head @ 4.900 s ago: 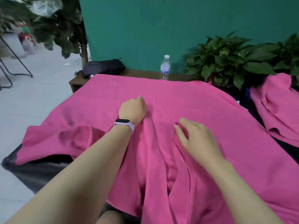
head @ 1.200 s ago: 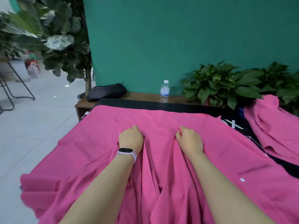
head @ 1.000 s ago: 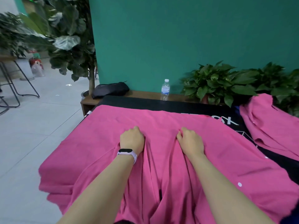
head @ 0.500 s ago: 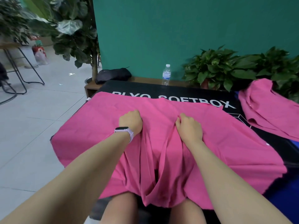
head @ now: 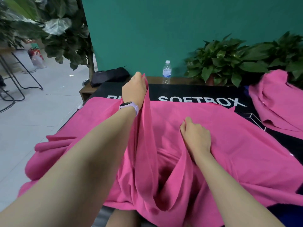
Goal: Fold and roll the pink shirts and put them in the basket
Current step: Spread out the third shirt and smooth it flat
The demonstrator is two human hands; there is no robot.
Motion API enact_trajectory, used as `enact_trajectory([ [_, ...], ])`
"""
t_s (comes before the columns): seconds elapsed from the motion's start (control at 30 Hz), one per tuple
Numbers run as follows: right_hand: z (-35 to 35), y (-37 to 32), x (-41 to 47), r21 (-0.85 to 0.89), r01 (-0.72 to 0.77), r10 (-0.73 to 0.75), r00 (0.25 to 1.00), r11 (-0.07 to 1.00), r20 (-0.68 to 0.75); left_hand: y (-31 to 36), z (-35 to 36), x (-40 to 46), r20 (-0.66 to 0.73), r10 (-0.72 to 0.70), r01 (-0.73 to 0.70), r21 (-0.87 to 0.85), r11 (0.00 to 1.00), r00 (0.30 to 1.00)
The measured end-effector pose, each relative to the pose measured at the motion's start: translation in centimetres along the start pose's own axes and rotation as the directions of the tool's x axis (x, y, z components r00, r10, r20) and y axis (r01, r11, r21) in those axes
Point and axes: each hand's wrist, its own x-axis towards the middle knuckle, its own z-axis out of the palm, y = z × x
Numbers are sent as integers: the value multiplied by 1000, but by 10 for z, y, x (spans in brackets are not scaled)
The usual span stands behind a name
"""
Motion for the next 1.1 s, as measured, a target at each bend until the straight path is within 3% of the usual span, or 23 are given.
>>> enact_trajectory([
  [0.2,0,-1,4,12,10,-10,1000,1000,-2,-24,76,-18,263,-19,9,39,999,965],
  [0.3,-8,-6,1,75,47,-35,987,996,-158,-41,92,-18,385,-84,67,58,996,919],
  [0.43,-25,-8,27,29,160,-138,917,987,-373,-46,94,-16,392,-68,54,48,997,917],
  [0.57,-30,-9,99,22,90,-67,864,996,-499,-47,99,-17,372,-76,52,76,996,925],
  [0.7,3,2,143,-34,15,-26,925,999,-378,-47,102,-13,357,-76,47,88,995,931],
  [0.83,52,14,139,-45,-23,15,987,999,-158,-50,109,-11,330,-52,20,100,995,942],
  [1.1,62,16,135,-96,22,-34,992,995,-121,-49,114,-17,279,-42,7,124,992,959],
])
